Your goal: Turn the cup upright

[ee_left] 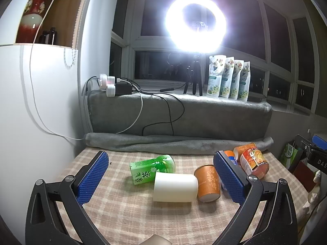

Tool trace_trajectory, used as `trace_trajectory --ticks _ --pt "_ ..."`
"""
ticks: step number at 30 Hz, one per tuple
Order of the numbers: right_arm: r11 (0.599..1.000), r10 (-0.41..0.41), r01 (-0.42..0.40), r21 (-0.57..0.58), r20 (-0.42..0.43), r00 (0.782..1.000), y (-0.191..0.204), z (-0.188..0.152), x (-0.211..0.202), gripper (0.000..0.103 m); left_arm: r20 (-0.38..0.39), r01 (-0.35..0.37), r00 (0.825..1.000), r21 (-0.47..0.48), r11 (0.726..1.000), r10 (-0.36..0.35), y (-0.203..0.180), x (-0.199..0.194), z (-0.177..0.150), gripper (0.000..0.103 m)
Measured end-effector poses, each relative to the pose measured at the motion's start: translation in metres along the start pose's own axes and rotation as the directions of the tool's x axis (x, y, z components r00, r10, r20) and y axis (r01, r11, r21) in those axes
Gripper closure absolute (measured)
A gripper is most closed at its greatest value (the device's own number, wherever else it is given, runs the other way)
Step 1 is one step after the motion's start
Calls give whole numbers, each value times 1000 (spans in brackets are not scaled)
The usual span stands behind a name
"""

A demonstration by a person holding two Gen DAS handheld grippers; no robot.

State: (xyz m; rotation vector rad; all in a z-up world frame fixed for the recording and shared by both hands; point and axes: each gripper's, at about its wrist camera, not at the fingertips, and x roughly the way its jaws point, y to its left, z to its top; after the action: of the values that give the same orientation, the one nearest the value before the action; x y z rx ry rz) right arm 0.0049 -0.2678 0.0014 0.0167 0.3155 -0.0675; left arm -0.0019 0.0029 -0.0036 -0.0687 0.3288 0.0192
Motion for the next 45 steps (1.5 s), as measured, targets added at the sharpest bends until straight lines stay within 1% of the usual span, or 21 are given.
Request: trace_trajectory --ticks 13,45 --pt "1000 -3 3 -2 3 1000 1 2 -1 0 8 6 1000 8 1000 -6 -2 -2 0 1" --pt "1000 1 -1 -8 3 1000 6 2 2 0 -4 16 1000 6 1000 -16 -4 0 -4 1"
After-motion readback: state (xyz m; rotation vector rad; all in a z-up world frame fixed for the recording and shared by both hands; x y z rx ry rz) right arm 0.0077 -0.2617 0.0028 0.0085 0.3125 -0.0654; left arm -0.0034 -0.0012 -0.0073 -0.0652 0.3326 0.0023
